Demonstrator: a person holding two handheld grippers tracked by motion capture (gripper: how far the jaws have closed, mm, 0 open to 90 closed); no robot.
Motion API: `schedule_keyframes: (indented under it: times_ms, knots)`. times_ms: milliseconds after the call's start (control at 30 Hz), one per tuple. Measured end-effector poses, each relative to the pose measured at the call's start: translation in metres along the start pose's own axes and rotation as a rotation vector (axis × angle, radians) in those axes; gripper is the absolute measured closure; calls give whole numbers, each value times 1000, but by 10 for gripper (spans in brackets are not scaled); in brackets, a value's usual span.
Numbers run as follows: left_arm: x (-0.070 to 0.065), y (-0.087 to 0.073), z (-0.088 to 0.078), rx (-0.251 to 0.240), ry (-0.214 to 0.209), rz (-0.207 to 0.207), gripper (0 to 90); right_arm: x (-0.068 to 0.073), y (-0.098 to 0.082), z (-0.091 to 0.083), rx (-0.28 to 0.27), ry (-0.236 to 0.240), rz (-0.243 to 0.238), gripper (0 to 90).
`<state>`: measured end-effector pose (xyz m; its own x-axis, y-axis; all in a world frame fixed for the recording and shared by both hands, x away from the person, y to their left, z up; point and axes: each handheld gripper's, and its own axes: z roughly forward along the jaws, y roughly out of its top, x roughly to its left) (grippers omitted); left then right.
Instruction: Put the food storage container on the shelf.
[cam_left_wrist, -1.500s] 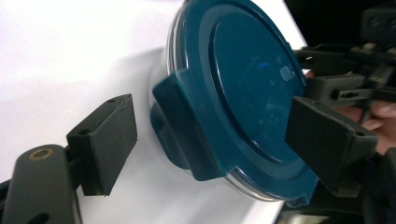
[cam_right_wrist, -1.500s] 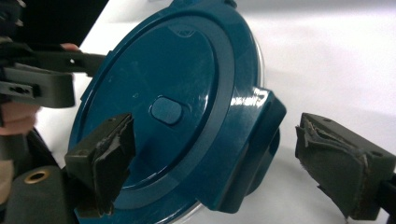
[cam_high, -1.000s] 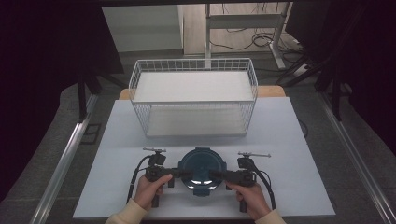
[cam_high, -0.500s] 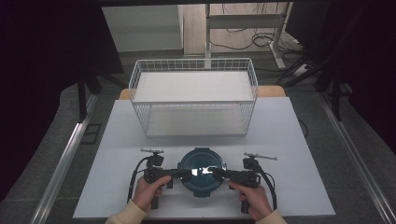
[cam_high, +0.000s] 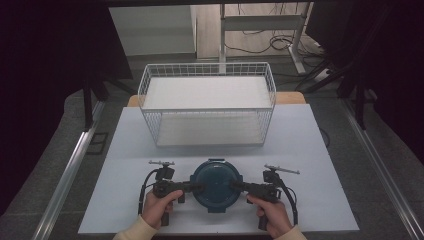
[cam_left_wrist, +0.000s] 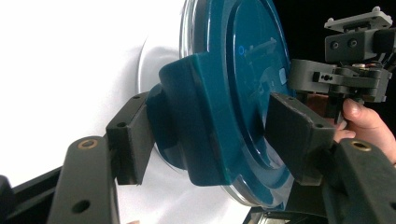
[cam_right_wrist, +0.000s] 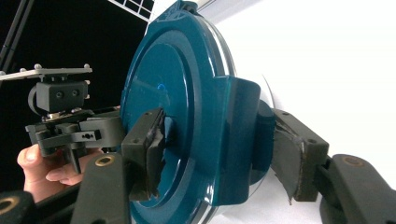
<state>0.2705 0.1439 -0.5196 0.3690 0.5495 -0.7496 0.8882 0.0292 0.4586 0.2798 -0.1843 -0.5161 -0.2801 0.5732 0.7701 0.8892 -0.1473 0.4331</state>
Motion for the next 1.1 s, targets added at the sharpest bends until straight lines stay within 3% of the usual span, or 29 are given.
schedule_keyframes:
  times_ms: [267,867,1100]
  knots:
    - [-3,-1,-2,-13,7,9,375,2,-1,-3,-18,5,7,426]
    - [-12,-1,-10,-52,0,30,406,15,2,-11,-46,5,-126,427]
    - [-13,1,-12,-50,-2,40,409,18,2,-12,-53,8,-144,427]
